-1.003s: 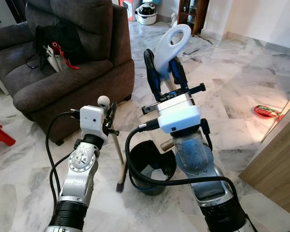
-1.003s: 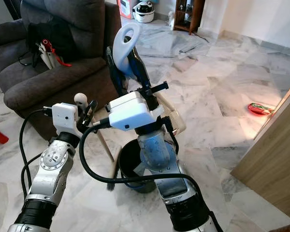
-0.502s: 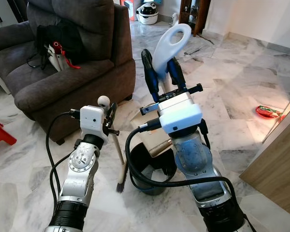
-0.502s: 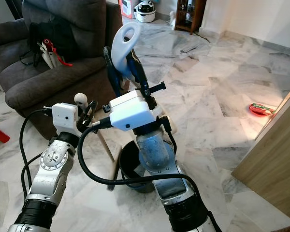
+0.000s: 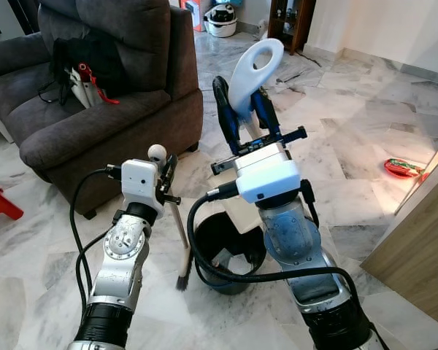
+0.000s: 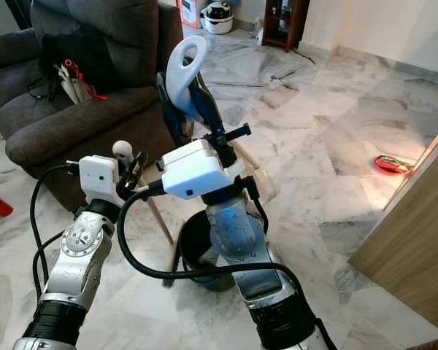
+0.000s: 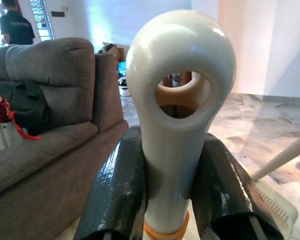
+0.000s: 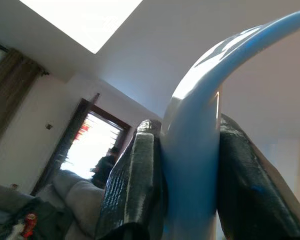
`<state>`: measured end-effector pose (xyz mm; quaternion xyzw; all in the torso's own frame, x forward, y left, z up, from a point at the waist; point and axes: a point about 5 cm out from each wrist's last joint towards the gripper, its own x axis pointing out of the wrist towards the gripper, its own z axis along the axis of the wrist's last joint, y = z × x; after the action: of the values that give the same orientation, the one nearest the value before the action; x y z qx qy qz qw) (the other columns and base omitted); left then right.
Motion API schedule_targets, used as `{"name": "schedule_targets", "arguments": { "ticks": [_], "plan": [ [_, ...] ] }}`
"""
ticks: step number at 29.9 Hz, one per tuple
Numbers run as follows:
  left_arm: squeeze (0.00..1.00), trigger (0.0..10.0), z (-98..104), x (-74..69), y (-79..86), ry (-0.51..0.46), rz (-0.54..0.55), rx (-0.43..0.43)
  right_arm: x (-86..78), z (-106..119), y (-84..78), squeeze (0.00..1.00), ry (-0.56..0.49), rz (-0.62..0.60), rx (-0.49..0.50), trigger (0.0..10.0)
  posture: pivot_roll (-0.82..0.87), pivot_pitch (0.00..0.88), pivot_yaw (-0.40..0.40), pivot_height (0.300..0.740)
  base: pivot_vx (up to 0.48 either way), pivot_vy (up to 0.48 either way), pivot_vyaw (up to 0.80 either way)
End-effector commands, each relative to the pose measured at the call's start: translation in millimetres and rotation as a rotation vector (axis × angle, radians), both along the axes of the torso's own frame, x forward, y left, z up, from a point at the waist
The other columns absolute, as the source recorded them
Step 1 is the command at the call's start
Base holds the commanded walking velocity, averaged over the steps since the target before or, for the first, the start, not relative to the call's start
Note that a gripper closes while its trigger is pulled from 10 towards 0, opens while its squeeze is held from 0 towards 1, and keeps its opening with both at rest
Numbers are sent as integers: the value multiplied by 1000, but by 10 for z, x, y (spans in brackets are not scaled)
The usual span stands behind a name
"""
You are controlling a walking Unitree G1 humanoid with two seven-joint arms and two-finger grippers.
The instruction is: Sweep floor
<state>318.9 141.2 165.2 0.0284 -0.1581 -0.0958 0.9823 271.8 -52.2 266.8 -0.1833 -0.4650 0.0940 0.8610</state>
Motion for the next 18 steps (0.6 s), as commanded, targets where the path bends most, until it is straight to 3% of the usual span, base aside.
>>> {"name": "schedule_targets", "arguments": {
  "ticks": [1,5,6,9,11,18],
  "plan": [
    [0,10000,146,5,-14,-76,-8,-4,-20,154,-81,0,-81,-48,6,10000,64,59,48,740,0,0,0],
    [0,10000,140,6,-23,-74,-13,-6,121,99,-366,0,-44,-167,8,10000,56,53,46,740,0,0,0],
    [0,10000,136,5,-30,-72,-17,-6,185,50,-534,0,-14,-229,25,10000,53,52,45,740,0,0,0],
    [0,10000,131,4,-36,-69,-22,-7,239,-3,-717,0,16,-292,48,10000,53,52,45,740,0,0,0],
    [0,10000,126,3,-43,-67,-28,-9,291,-91,-956,0,59,-384,70,10000,49,48,45,740,0,0,0],
    [0,10000,111,-3,-57,-62,-38,-10,328,-384,-1274,0,153,-507,37,10000,40,42,46,740,0,0,0]
  ]
}}
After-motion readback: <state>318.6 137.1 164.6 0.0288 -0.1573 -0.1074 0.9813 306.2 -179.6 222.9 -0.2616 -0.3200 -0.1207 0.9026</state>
